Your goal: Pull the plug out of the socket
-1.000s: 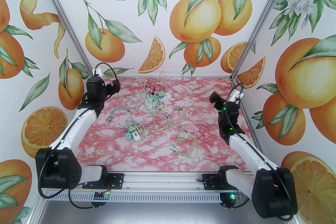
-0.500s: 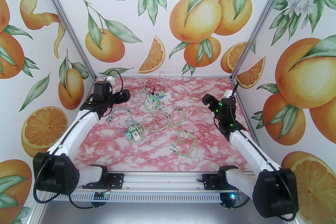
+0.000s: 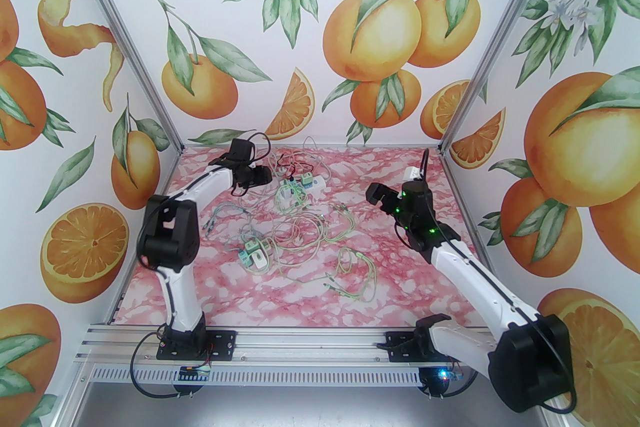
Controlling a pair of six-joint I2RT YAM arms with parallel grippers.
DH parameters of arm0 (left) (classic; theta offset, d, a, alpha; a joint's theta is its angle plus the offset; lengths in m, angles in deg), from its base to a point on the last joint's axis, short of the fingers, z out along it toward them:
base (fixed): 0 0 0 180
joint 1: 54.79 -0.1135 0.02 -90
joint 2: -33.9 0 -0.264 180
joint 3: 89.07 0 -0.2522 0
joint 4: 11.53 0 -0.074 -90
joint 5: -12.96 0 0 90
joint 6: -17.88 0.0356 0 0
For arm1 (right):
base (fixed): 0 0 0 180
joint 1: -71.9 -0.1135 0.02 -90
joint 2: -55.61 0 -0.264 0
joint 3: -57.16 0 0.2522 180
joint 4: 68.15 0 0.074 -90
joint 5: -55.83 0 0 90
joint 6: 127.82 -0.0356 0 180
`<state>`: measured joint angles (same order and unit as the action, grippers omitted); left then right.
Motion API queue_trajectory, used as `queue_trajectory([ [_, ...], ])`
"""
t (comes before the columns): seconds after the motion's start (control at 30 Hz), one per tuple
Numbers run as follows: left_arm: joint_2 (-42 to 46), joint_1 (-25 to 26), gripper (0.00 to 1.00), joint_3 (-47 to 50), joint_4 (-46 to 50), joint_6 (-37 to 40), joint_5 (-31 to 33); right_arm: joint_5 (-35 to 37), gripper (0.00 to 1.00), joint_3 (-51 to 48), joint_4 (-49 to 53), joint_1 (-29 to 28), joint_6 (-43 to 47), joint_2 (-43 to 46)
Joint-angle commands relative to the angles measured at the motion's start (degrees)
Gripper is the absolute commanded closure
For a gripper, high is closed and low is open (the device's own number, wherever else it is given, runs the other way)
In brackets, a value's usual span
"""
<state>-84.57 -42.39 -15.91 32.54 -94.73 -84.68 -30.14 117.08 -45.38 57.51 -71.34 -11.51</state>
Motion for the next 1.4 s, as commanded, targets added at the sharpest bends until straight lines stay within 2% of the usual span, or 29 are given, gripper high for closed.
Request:
queue_trajectory([
  [0.0,-3.91,0.82,0.49,-7.20,2.58,-1.08,-0.53,0.84,0.00,2.13,2.59,-0.79,1.03,-1.26],
  [0.17,-11.88,2.15,0.48,-15.61,6.15,-1.61,-1.21,2.17,0.00,2.45,2.50,-1.25,1.57,-1.09],
  [0.43,-19.50,6.58,0.45,-23.02,7.15,0.40,-8.68,2.38,0.00,2.78,2.94,-1.34,2.06,-2.54],
  [0.73,-20.57,12.85,0.45,-23.37,8.84,6.21,-15.27,2.37,0.00,2.26,2.28,-1.59,1.80,-3.60],
  [0.9,-20.47,16.19,0.43,-23.16,8.62,5.03,-15.05,2.04,0.00,2.14,2.06,-2.00,1.47,-4.75],
  [1.07,-19.54,16.42,0.42,-22.22,7.43,4.76,-16.69,1.64,0.00,1.86,2.50,-2.73,1.19,-5.40],
  [1.13,-18.53,16.13,0.41,-22.76,8.56,5.20,-14.75,1.85,0.00,1.84,2.62,-3.14,1.13,-5.57],
  [1.37,-11.83,10.29,0.33,-21.84,9.95,3.80,-14.13,2.89,0.00,3.77,4.51,-4.56,2.70,-9.04],
])
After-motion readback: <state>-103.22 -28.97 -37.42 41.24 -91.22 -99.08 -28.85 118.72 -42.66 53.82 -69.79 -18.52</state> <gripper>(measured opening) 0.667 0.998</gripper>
